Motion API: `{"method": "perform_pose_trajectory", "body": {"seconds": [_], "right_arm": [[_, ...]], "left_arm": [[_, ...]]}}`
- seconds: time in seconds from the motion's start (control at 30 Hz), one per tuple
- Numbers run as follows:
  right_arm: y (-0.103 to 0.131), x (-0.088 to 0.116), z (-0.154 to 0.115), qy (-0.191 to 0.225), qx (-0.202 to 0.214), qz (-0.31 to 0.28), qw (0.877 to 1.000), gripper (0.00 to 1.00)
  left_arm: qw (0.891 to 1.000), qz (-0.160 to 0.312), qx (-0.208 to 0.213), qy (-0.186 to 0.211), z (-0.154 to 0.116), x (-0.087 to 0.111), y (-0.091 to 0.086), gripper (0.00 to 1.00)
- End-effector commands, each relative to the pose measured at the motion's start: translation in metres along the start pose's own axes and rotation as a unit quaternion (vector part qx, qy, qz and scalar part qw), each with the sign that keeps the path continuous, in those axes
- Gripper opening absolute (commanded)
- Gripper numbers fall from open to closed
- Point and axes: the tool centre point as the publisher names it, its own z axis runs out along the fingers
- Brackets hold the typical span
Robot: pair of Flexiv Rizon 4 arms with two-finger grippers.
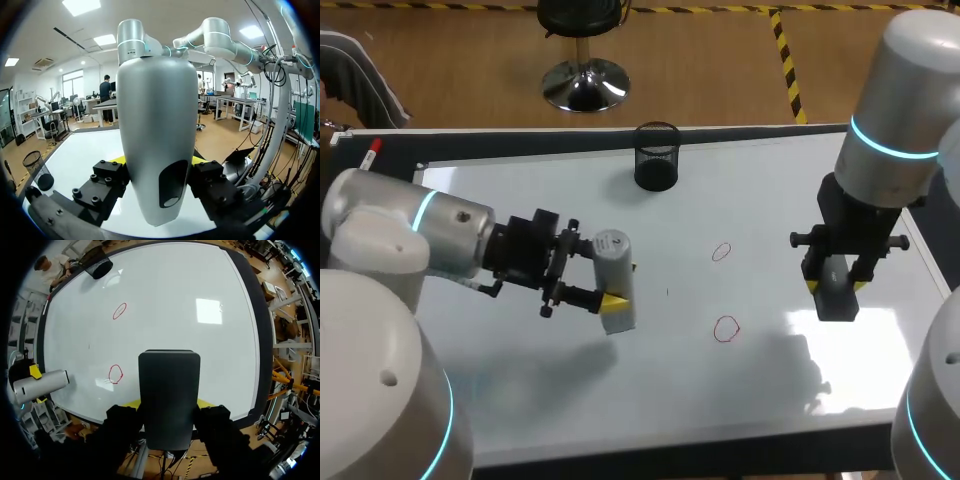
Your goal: Pick up the inspection probe, press it on each red-marked spot on the whiteboard one by one, put down the probe, pick up the eraser, and wipe off all the red marks.
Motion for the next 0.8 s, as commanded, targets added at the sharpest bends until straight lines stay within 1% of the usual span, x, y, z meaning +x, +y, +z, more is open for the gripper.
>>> {"method": "perform_pose_trajectory", "body": {"seconds": [0.03, 0.13, 0.4, 0.8], "right_arm": [[0.0, -0.001, -0.001, 0.001, 0.0, -0.001, 1.0, 0.0], [0.0, -0.001, -0.001, 0.001, 0.0, -0.001, 1.0, 0.0], [0.0, -0.001, -0.001, 0.001, 0.0, -0.001, 1.0, 0.0], [0.0, -0.001, -0.001, 0.001, 0.0, -0.001, 1.0, 0.0]], "left_arm": [[1.0, 0.003, 0.002, 0.01, 0.019, -0.008, -0.001, 0.0], [1.0, 0.008, 0.003, 0.023, 0.029, -0.009, -0.003, 0.0], [0.999, 0.011, 0.013, 0.031, 0.047, -0.011, -0.005, 0.0], [0.998, 0.012, 0.033, 0.051, 0.077, -0.024, -0.002, 0.0]]}}
